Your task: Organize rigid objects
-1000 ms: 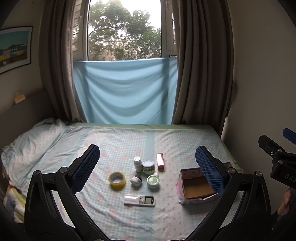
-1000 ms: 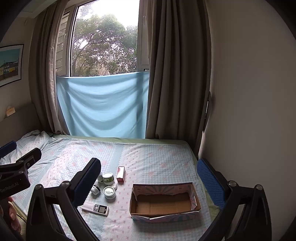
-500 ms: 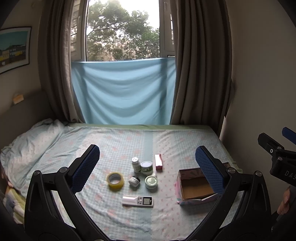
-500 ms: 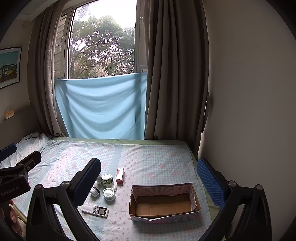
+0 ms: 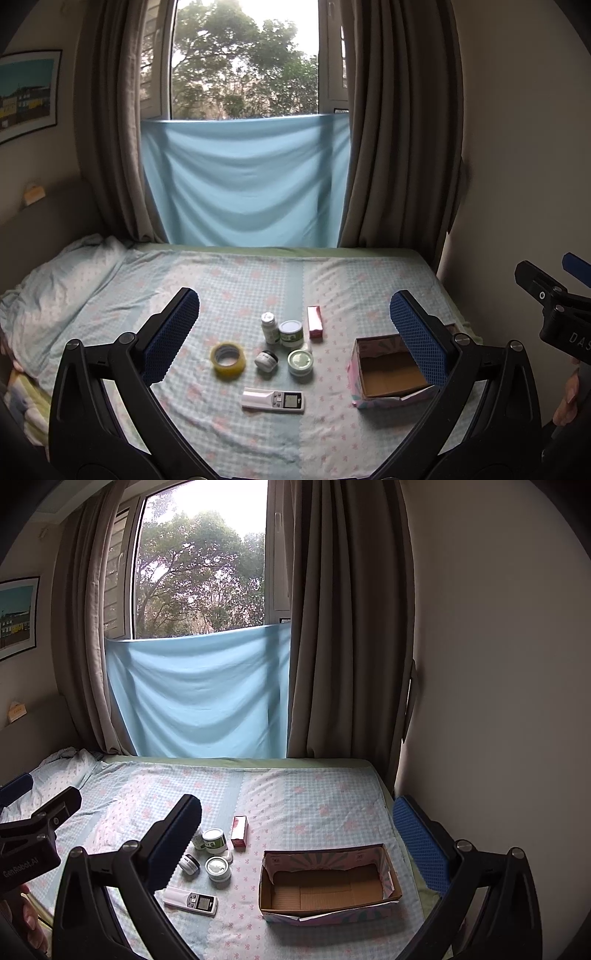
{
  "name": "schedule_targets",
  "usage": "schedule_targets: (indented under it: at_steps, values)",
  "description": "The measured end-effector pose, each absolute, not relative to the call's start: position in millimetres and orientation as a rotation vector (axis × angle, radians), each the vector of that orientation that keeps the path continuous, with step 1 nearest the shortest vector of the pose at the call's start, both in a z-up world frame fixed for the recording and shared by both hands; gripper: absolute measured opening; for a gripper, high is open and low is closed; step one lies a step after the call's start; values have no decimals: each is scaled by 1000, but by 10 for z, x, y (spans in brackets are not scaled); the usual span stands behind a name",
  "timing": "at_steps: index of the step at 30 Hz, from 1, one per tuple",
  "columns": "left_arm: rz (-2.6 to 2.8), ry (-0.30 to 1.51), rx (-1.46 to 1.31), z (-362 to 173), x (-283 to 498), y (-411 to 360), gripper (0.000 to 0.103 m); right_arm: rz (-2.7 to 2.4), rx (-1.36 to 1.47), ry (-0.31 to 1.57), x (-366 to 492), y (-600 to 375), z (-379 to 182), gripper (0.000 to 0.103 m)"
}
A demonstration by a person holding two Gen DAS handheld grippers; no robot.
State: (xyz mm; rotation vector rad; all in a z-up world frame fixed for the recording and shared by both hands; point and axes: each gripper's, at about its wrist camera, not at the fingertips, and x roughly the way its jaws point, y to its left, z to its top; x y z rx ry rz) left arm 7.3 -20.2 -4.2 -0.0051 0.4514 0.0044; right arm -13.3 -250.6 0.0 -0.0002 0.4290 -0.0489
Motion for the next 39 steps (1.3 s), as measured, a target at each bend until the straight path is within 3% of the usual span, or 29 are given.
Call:
schedule_targets:
  at_steps: [39]
  values:
    - [24,441,0,-103,180,-78,103,-35,-30,423,67,-2403,33,103]
